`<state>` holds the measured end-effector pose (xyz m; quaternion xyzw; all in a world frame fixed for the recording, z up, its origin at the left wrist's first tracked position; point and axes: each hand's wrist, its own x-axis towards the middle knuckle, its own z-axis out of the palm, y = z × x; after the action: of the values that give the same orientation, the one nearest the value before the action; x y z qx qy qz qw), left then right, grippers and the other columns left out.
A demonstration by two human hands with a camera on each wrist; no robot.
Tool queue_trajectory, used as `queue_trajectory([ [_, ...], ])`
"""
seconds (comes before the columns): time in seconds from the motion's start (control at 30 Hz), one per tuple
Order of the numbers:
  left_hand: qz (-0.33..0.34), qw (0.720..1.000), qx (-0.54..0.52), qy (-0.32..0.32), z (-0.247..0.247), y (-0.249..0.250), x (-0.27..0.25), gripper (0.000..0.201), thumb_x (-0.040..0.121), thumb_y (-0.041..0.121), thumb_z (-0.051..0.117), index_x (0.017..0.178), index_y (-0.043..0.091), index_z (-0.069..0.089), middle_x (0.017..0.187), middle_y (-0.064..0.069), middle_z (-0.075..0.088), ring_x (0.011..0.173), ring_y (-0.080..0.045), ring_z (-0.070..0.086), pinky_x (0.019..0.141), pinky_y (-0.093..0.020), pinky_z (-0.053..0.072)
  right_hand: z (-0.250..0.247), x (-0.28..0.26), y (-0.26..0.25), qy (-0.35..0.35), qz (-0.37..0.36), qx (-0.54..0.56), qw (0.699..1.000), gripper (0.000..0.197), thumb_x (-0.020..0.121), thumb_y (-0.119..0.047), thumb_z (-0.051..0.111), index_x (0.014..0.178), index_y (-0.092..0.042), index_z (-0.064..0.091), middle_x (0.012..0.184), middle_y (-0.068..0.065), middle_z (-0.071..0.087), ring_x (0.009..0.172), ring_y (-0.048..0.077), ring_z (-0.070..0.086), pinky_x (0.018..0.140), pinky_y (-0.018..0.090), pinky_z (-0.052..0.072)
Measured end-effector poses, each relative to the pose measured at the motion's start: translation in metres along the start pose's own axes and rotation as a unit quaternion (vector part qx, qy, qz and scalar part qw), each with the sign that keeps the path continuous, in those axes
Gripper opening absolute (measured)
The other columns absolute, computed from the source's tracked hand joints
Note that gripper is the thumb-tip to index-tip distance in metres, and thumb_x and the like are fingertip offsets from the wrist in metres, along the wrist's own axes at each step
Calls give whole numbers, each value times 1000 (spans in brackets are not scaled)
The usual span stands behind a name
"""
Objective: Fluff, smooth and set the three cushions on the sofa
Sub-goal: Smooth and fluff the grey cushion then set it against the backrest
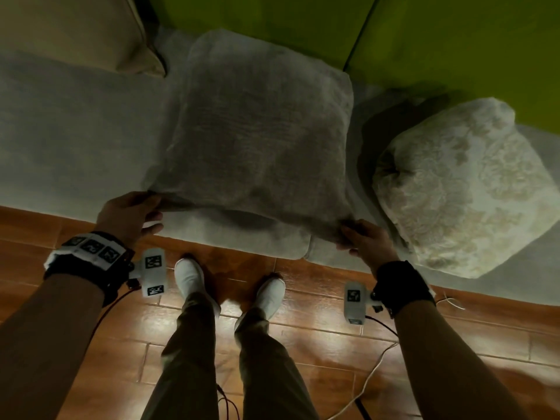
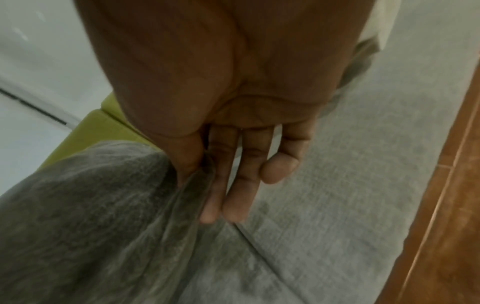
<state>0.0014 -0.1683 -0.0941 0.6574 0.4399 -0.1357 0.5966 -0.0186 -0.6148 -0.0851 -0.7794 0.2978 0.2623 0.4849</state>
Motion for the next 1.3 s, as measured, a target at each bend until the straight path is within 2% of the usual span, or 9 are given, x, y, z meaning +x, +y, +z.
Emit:
queue_trajectory([
  [0.3,52,983,177,-25,-1,0,-2,25,81,2,77,92,21,64,108,-13,67,92,-33,69,84,-49,60,1,-3,-1,36,-130,-301,944,26,97,-13,61,122,-16,65,102,13,71,93,33,66,73,30,41],
  [0.43,-1,985,143,-92,6,16,-6,32,85,24,71,115,23,63,114,-5,68,102,-24,67,76,-41,56,12,0,-1,22,-118,-175,977,36,96,-17,65,132,-16,57,107,5,62,96,25,61,80,33,44],
  [0.53,-10,988,123,-95,7,25,-4,38,92,46,63,122,22,63,115,-5,68,101,-23,66,78,-39,56,10,4,4,7,-73,-61,995,46,82,-66,70,104,-26,67,98,8,71,91,34,69,79,42,54],
  [0.73,4,996,73,-50,2,9,-3,19,99,27,58,109,13,66,114,-15,67,93,-24,68,74,-36,61,-6,7,24,-28,-52,12,998,28,75,-53,83,93,-33,75,95,3,76,92,22,73,77,27,62],
  [0.83,20,996,84,-20,3,2,-6,9,97,27,62,101,24,70,114,-9,69,97,-24,70,80,-43,62,-8,14,30,-31,-52,-56,997,17,95,-14,69,97,-30,69,94,4,75,97,32,70,83,41,59],
  [0.97,99,986,121,61,-1,-1,-14,12,87,31,76,97,26,75,89,6,75,73,-13,75,76,-33,62,-9,9,25,-24,-104,-172,979,18,101,-18,59,85,-25,63,62,5,68,71,28,68,75,47,54],
  [1.07,136,978,154,33,-4,-7,-24,13,84,32,77,97,32,72,93,12,74,80,3,69,75,-18,54,-11,8,20,11,-103,-207,973,23,101,-25,60,78,-21,61,67,6,67,72,28,64,73,42,49],
  [1.23,107,987,120,19,-20,-10,-17,11,87,10,74,91,19,70,97,-12,73,84,-30,74,82,-39,61,-11,8,24,-51,-70,-115,990,4,99,-22,63,99,-20,60,87,6,72,88,30,72,79,48,58],
  [1.3,112,985,130,31,-21,-10,-13,9,88,10,73,92,17,69,102,-13,72,80,-27,74,81,-38,60,-13,5,24,-68,-76,-51,993,25,88,-35,76,100,-25,56,82,7,75,79,27,74,76,47,61],
])
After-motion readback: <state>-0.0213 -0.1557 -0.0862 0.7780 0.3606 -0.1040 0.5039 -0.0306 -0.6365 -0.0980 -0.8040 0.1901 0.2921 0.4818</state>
